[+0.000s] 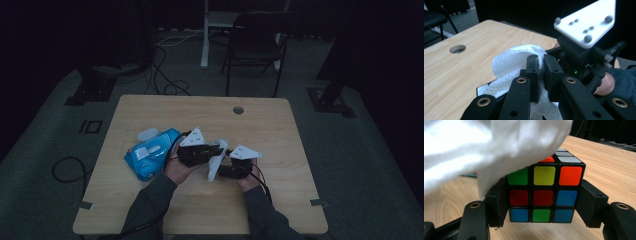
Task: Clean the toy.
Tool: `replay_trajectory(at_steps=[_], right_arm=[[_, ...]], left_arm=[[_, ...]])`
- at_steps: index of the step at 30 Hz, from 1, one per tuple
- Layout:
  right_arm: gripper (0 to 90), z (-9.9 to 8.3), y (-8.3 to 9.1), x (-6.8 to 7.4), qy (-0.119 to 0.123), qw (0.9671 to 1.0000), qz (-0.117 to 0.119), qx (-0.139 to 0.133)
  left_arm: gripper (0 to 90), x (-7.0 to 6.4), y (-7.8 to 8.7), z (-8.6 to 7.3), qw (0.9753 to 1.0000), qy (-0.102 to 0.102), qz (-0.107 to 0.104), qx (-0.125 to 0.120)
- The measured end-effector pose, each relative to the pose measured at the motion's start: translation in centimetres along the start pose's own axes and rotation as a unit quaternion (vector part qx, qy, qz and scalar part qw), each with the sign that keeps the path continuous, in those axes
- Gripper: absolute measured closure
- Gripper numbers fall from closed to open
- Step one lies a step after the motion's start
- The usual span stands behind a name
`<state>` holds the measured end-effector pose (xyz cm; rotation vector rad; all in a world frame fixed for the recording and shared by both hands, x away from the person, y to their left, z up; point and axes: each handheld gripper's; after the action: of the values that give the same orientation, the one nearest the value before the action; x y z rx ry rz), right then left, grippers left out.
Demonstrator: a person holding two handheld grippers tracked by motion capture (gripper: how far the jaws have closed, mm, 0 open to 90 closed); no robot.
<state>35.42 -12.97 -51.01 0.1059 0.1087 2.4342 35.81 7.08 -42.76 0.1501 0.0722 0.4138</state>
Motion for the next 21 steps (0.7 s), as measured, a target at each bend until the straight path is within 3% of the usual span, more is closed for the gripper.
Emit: replay_trajectory(at_steps=[3,6,8,12,21], right_arm=[[34.6,0.0,0.1,-0.1,0.000,1.0000,-0.001,-0.002],[34.6,0.1,0.2,-0.1,0.000,1.0000,-0.002,-0.002],[34.6,0.1,0.2,-0.2,0.001,1.0000,-0.002,-0.002],[34.6,0.1,0.2,-0.2,-0.001,1.0000,-0.004,-0.002],[34.6,0.2,0.4,-0.3,-0.002,1.0000,-0.006,-0.005]], left_arm=[[81.8,0.0,-0.3,-0.1,0.9999,-0.002,-0.003,0.009],[64.3,0.3,-0.5,-0.7,0.9998,0.009,0.003,0.019],[57.2,0.5,-0.5,-0.9,0.9996,0.024,0.002,0.018],[52.4,0.7,-0.3,-1.1,0.9993,0.031,0.007,0.019],[49.7,0.8,0.6,-1.2,0.9993,0.025,0.021,0.019]])
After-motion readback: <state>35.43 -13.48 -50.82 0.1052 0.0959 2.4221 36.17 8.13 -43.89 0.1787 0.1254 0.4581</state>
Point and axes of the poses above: each handheld gripper's, and its own axes: y roughly backward along the jaws, z roughly out of its top, x roughly to its left, and after that the axes turned 15 degrees about -x, right-handed
